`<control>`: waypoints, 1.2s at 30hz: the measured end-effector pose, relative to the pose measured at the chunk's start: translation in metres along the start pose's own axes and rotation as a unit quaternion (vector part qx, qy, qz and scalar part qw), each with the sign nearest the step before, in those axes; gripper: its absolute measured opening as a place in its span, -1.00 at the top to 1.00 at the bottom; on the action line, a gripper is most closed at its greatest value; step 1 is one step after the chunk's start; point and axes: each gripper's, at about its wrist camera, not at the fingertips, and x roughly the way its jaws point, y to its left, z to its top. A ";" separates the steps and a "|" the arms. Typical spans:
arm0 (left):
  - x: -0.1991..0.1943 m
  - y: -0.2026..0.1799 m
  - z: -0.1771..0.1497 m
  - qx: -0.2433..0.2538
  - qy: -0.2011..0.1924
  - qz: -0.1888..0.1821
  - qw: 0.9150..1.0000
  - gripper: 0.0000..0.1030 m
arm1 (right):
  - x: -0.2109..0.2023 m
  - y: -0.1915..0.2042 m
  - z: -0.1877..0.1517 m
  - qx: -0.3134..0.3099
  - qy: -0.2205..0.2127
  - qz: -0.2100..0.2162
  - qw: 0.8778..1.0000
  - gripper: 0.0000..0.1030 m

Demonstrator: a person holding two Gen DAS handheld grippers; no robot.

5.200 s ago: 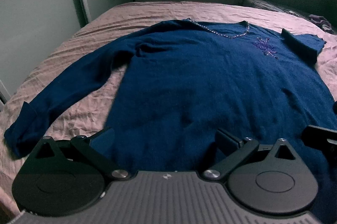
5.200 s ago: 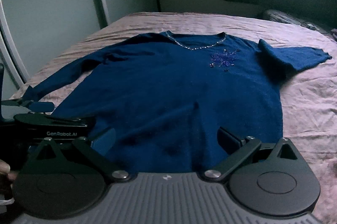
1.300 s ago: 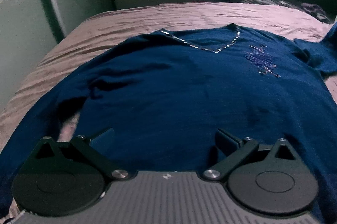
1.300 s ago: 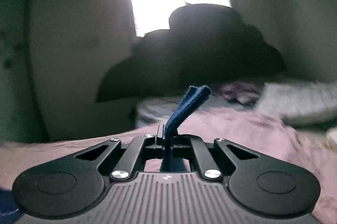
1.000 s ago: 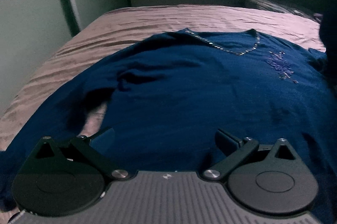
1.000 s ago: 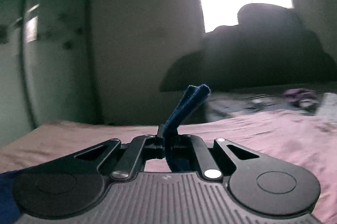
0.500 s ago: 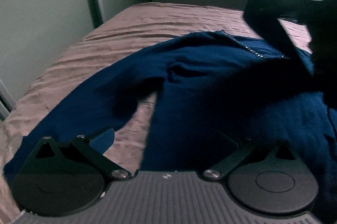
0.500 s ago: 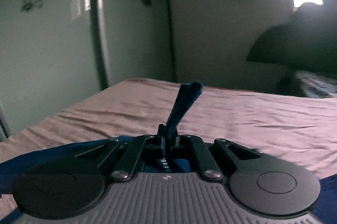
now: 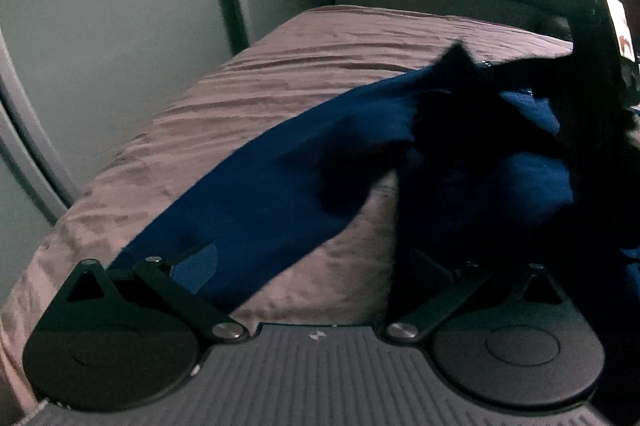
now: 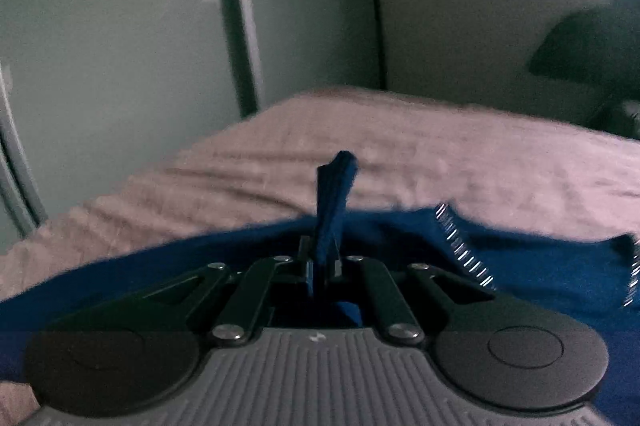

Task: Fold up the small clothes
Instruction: 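Carry the sleeve across the sweater body with the right gripper and release, then grasp the other sleeve cuff with the left gripper and lift it across the body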

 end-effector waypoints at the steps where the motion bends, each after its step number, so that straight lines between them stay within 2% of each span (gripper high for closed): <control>1: -0.001 0.004 -0.001 -0.003 0.001 0.002 1.000 -0.99 | 0.003 0.002 -0.002 -0.003 0.010 0.007 1.000 0.75; 3: -0.003 0.012 -0.003 -0.008 0.001 0.009 1.000 -0.99 | 0.005 0.009 -0.006 -0.009 0.021 0.018 1.000 0.34; 4: -0.004 0.015 -0.004 -0.008 0.002 0.013 1.000 -0.99 | 0.001 0.012 -0.006 -0.010 0.019 0.027 0.999 0.20; 5: -0.005 0.020 -0.006 -0.010 0.003 0.019 1.000 -0.99 | -0.003 0.014 -0.006 -0.008 0.015 0.040 0.999 -0.11; 6: -0.007 0.025 -0.008 -0.014 0.004 0.025 1.000 -0.99 | -0.008 0.015 -0.006 -0.004 0.008 0.058 0.998 -0.28; 8: -0.008 0.035 -0.012 -0.024 0.007 0.034 0.999 -0.99 | -0.014 0.016 -0.006 0.006 0.002 0.082 0.997 -0.28; 11: -0.011 0.055 -0.017 -0.048 0.016 0.040 0.998 -0.99 | -0.012 0.014 -0.007 0.032 0.013 0.097 0.995 -0.28; 14: -0.016 0.074 -0.023 -0.071 0.024 0.035 0.997 -0.99 | 0.008 0.012 -0.012 0.043 0.065 0.096 0.992 -0.27; 18: -0.026 0.095 -0.032 -0.098 0.028 0.031 0.994 -0.98 | -0.007 0.022 -0.007 0.045 0.038 0.096 0.994 -0.29; 20: -0.030 0.105 -0.037 -0.123 0.035 0.011 0.992 -0.96 | -0.021 0.037 -0.003 0.018 0.024 0.104 0.994 -0.29; 22: -0.033 0.118 -0.044 -0.171 0.044 -0.023 0.984 -0.95 | -0.033 0.058 -0.003 -0.034 0.013 0.103 0.994 -0.29; 24: -0.036 0.130 -0.052 -0.227 0.055 -0.065 0.970 -0.92 | -0.048 0.087 -0.008 -0.109 -0.001 0.105 0.989 -0.29; 25: -0.037 0.136 -0.057 -0.258 0.059 -0.085 0.961 -0.91 | -0.055 0.101 -0.012 -0.147 -0.007 0.107 0.983 -0.29; 27: -0.039 0.146 -0.063 -0.301 0.063 -0.104 0.946 -0.89 | -0.069 0.132 -0.026 -0.241 -0.026 0.110 0.964 -0.28; 29: -0.040 0.156 -0.066 -0.332 0.058 -0.095 0.937 -0.85 | -0.081 0.156 -0.040 -0.315 -0.037 0.127 0.940 -0.28; 30: -0.042 0.159 -0.065 -0.338 0.050 -0.078 0.937 -0.85 | -0.084 0.165 -0.046 -0.335 -0.036 0.140 0.931 -0.28; 31: -0.044 0.162 -0.063 -0.334 0.041 -0.056 0.940 -0.85 | -0.087 0.172 -0.050 -0.347 -0.034 0.150 0.925 -0.28; 32: -0.045 0.161 -0.060 -0.317 0.032 -0.026 0.947 -0.87 | -0.088 0.179 -0.054 -0.350 -0.031 0.160 0.922 -0.28; 34: -0.044 0.150 -0.049 -0.235 0.021 0.032 0.971 -0.87 | -0.086 0.184 -0.055 -0.330 -0.017 0.180 0.926 -0.28; 36: -0.040 0.132 -0.041 -0.150 0.017 0.060 0.987 -0.88 | -0.082 0.183 -0.054 -0.296 -0.001 0.190 0.936 -0.28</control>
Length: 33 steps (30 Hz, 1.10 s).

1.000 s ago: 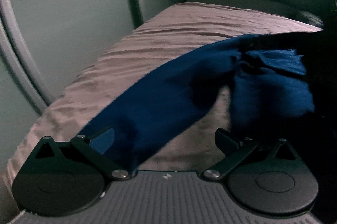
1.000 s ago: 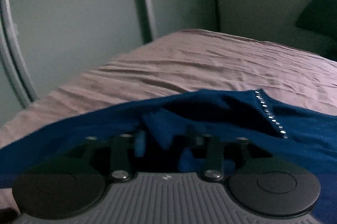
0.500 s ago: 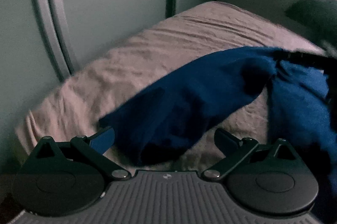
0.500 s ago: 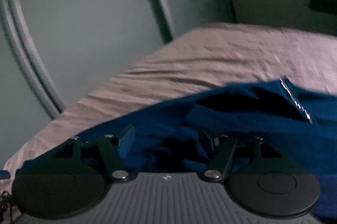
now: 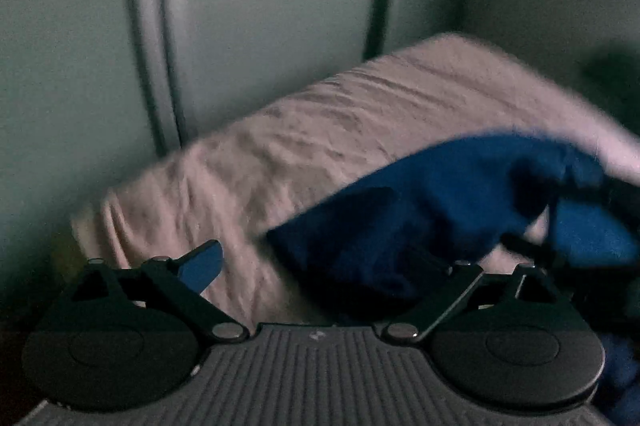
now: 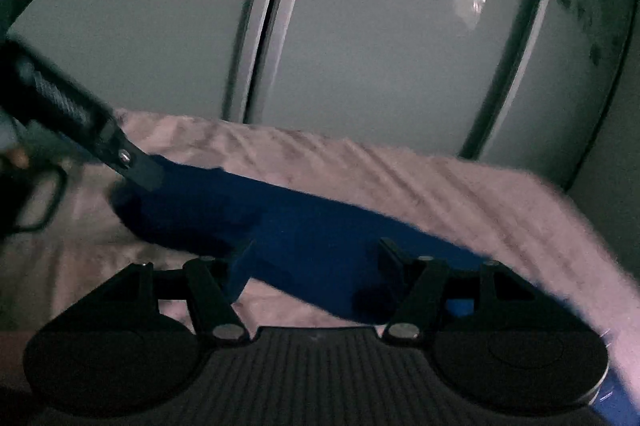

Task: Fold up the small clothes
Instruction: 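Grasp the other sleeve cuff with the left gripper and lift it across the body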

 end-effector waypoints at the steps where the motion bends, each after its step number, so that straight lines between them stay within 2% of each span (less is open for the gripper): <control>1: 0.000 -0.007 -0.001 0.028 -0.007 0.002 1.000 -0.88 | 0.002 -0.002 0.000 0.012 0.001 0.001 1.000 -0.28; 4: 0.004 -0.026 -0.004 0.105 -0.039 0.021 0.994 -0.78 | 0.004 -0.004 -0.004 0.028 0.004 -0.007 1.000 -0.28; 6: 0.010 -0.033 -0.006 0.128 -0.054 0.041 0.989 -0.40 | 0.001 -0.005 -0.006 0.033 0.004 -0.008 0.999 -0.28; 7: 0.015 -0.034 -0.004 0.129 -0.051 0.042 0.989 -0.28 | -0.003 -0.005 -0.007 0.035 0.004 -0.008 0.999 -0.28; 9: 0.027 -0.031 0.001 0.114 -0.037 0.024 0.993 0.08 | -0.008 -0.004 -0.008 0.036 0.004 -0.014 0.999 -0.28; 11: 0.032 -0.030 0.000 0.111 -0.032 0.025 0.993 0.24 | -0.011 -0.005 -0.009 0.041 0.003 -0.016 0.999 -0.28; 14: 0.030 -0.035 -0.005 0.125 -0.055 0.028 0.990 0.80 | -0.013 -0.006 -0.011 0.052 0.002 -0.017 0.998 -0.28; 18: 0.017 -0.011 0.003 0.063 -0.081 0.026 0.994 0.81 | -0.017 -0.010 -0.015 0.066 0.008 -0.021 0.998 -0.28; 21: 0.014 0.026 0.018 -0.013 -0.097 0.042 0.994 0.82 | -0.022 -0.015 -0.019 0.064 0.009 -0.036 0.997 -0.28; 24: 0.011 0.066 0.033 -0.089 -0.112 0.063 0.988 0.81 | -0.030 -0.028 -0.026 0.074 0.012 -0.057 0.996 -0.28; 26: 0.010 0.089 0.041 -0.135 -0.123 0.074 0.980 0.81 | -0.036 -0.041 -0.031 0.087 0.016 -0.073 0.993 -0.29; 28: 0.006 0.103 0.046 -0.170 -0.135 0.071 0.973 0.81 | -0.043 -0.054 -0.036 0.103 0.018 -0.093 0.990 -0.29; 30: 0.001 0.108 0.045 -0.189 -0.158 0.066 0.967 0.81 | -0.052 -0.069 -0.043 0.117 0.016 -0.114 0.986 -0.29; 31: 0.002 0.104 0.043 -0.183 -0.165 0.072 0.967 0.81 | -0.055 -0.074 -0.045 0.122 0.016 -0.122 0.985 -0.30; 33: 0.011 0.092 0.041 -0.152 -0.161 0.084 0.972 0.81 | -0.061 -0.088 -0.052 0.138 0.014 -0.140 0.980 -0.47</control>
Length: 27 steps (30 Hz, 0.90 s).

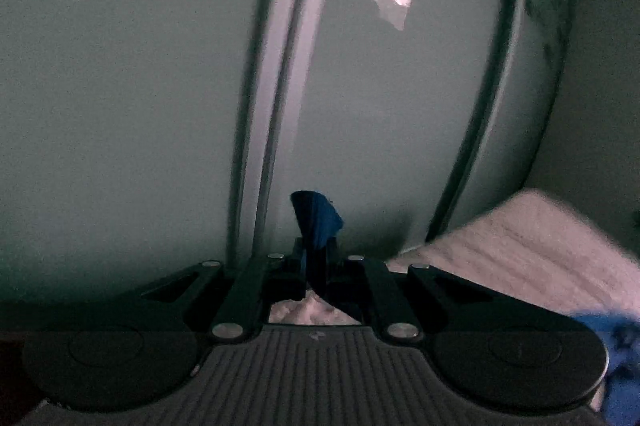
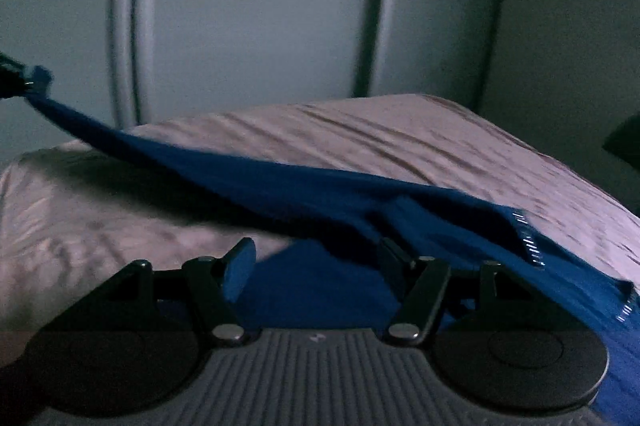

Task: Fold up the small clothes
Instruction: 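Grasp the other sleeve cuff with the left gripper and lift it across the body, then lay the sleeve on the sweater body and open the left gripper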

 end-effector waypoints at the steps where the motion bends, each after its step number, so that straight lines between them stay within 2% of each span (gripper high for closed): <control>1: 0.005 -0.005 -0.004 0.010 0.009 0.001 1.000 0.81 | 0.001 -0.009 -0.002 0.011 0.001 -0.007 1.000 -0.49; 4: 0.017 -0.017 -0.003 0.003 0.043 -0.012 0.999 0.81 | 0.011 -0.033 -0.011 0.046 0.029 -0.023 0.998 -0.49; 7: 0.016 -0.040 0.014 0.030 0.019 -0.021 0.999 0.82 | 0.027 -0.052 -0.024 0.082 0.096 -0.019 0.992 -0.49; 10: 0.015 -0.076 0.033 0.071 -0.011 -0.045 0.996 0.81 | 0.013 -0.065 -0.030 0.119 0.076 0.003 0.990 -0.49; 12: 0.014 -0.107 0.039 0.097 -0.030 -0.064 0.993 0.81 | -0.003 -0.075 -0.031 0.134 0.052 -0.008 0.990 -0.50; 15: 0.014 -0.158 0.042 0.136 -0.053 -0.092 0.985 0.81 | -0.022 -0.091 -0.032 0.156 0.032 -0.028 0.987 -0.50; 20: 0.016 -0.253 0.031 0.182 -0.049 -0.158 0.969 0.81 | -0.057 -0.121 -0.049 0.197 0.019 -0.047 0.979 -0.51; 23: 0.007 -0.307 0.024 0.187 -0.043 -0.199 0.961 0.81 | -0.080 -0.134 -0.065 0.217 0.011 -0.069 0.974 -0.51; 26: 0.000 -0.375 0.009 0.214 -0.045 -0.244 0.945 0.81 | -0.100 -0.147 -0.084 0.251 0.006 -0.079 0.965 -0.51; 27: -0.011 -0.398 0.002 0.230 -0.051 -0.263 0.936 0.80 | -0.106 -0.150 -0.090 0.260 0.004 -0.082 0.962 -0.51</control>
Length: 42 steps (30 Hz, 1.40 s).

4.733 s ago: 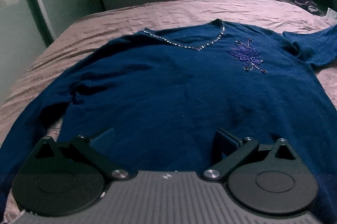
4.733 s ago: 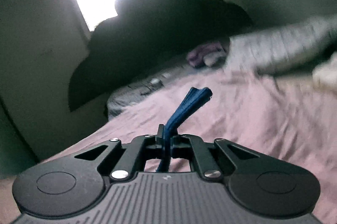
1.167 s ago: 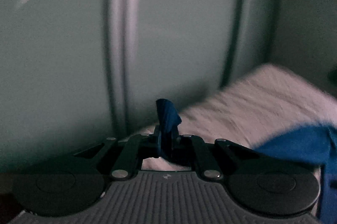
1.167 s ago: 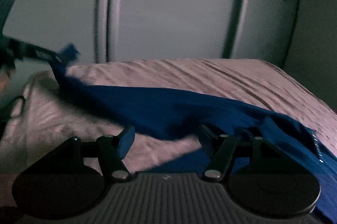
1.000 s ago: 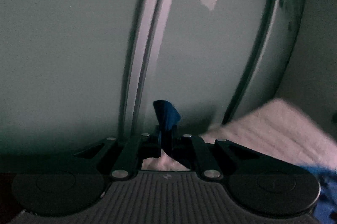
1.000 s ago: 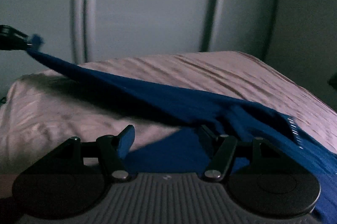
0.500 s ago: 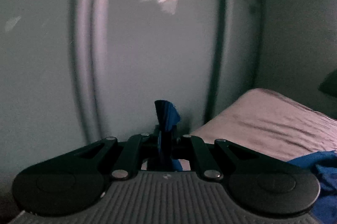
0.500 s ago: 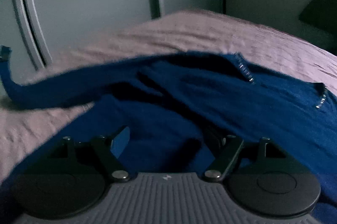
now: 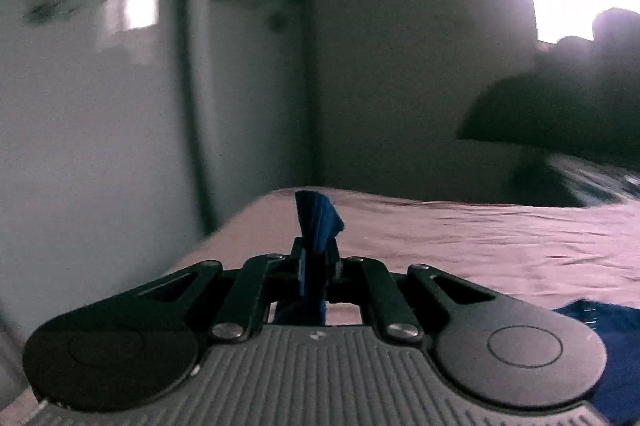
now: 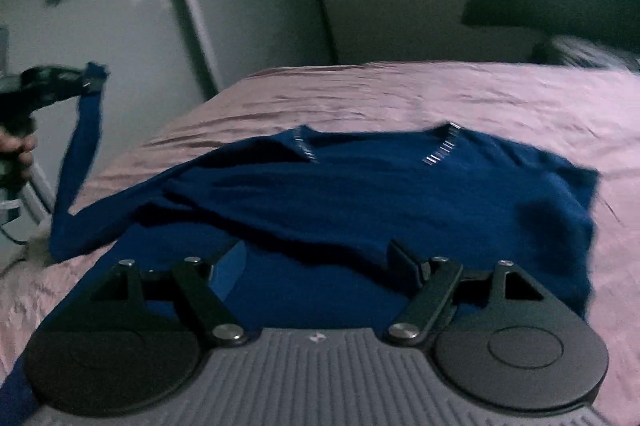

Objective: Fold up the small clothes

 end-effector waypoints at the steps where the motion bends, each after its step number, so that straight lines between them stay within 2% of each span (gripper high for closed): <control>1: 0.003 -0.021 0.005 0.015 -0.006 -0.016 1.000 0.80 | -0.006 -0.005 -0.004 0.007 -0.003 -0.004 1.000 -0.51; 5: 0.000 -0.108 0.014 0.074 -0.032 -0.084 0.993 0.76 | -0.023 -0.021 -0.016 0.024 -0.009 -0.018 1.000 -0.51; 8: -0.006 -0.162 0.008 0.096 -0.027 -0.139 0.985 0.67 | -0.034 -0.031 -0.024 0.037 -0.013 -0.025 0.999 -0.51; 11: -0.010 -0.204 -0.002 0.104 -0.019 -0.182 0.978 0.67 | -0.044 -0.040 -0.029 0.042 -0.014 -0.034 0.998 -0.51; 15: -0.006 -0.244 -0.023 0.126 -0.005 -0.226 0.966 0.67 | -0.052 -0.053 -0.036 0.052 -0.014 -0.047 0.997 -0.51; 16: -0.023 -0.254 -0.030 0.128 0.000 -0.233 0.964 0.67 | -0.053 -0.055 -0.037 0.055 -0.014 -0.049 0.997 -0.51; 20: -0.028 -0.267 -0.047 0.117 0.031 -0.271 0.955 0.67 | -0.056 -0.062 -0.044 0.065 -0.012 -0.055 0.996 -0.51; 22: -0.028 -0.259 -0.048 0.119 0.050 -0.274 0.953 0.61 | -0.056 -0.066 -0.045 0.071 -0.013 -0.056 0.996 -0.51; 23: -0.025 -0.252 -0.048 0.119 0.057 -0.270 0.954 0.50 | -0.056 -0.069 -0.044 0.073 -0.016 -0.055 0.996 -0.51; 24: -0.025 -0.242 -0.047 0.118 0.061 -0.264 0.955 0.23 | -0.057 -0.069 -0.043 0.073 -0.019 -0.056 0.996 -0.51; 25: -0.021 -0.231 -0.047 0.117 0.064 -0.246 0.960 0.07 | -0.059 -0.068 -0.041 0.070 -0.024 -0.056 0.996 -0.51; 26: -0.019 -0.219 -0.046 0.116 0.063 -0.226 0.965 -0.21 | -0.059 -0.068 -0.035 0.066 -0.029 -0.055 0.996 -0.51; 27: -0.016 -0.202 -0.046 0.112 0.059 -0.203 0.971 -0.34 | -0.058 -0.067 -0.029 0.062 -0.034 -0.049 0.996 -0.51; 30: -0.011 -0.157 -0.049 0.107 0.062 -0.160 0.979 -0.36 | -0.047 -0.066 -0.007 0.064 -0.055 -0.008 0.996 -0.51; 34: -0.011 -0.099 -0.058 0.101 0.077 -0.113 0.985 -0.37 | -0.011 -0.072 0.021 0.120 -0.051 0.073 0.989 -0.51; 37: -0.019 -0.065 -0.069 0.100 0.082 -0.092 0.987 -0.44 | 0.031 -0.082 0.037 0.181 -0.030 0.114 0.976 -0.51; 40: -0.030 -0.042 -0.080 0.106 0.077 -0.083 0.988 -0.59 | 0.072 -0.098 0.042 0.257 -0.009 0.138 0.956 -0.51; 42: -0.037 -0.033 -0.086 0.112 0.067 -0.074 0.989 -0.66 | 0.094 -0.106 0.041 0.303 -0.002 0.144 0.942 -0.31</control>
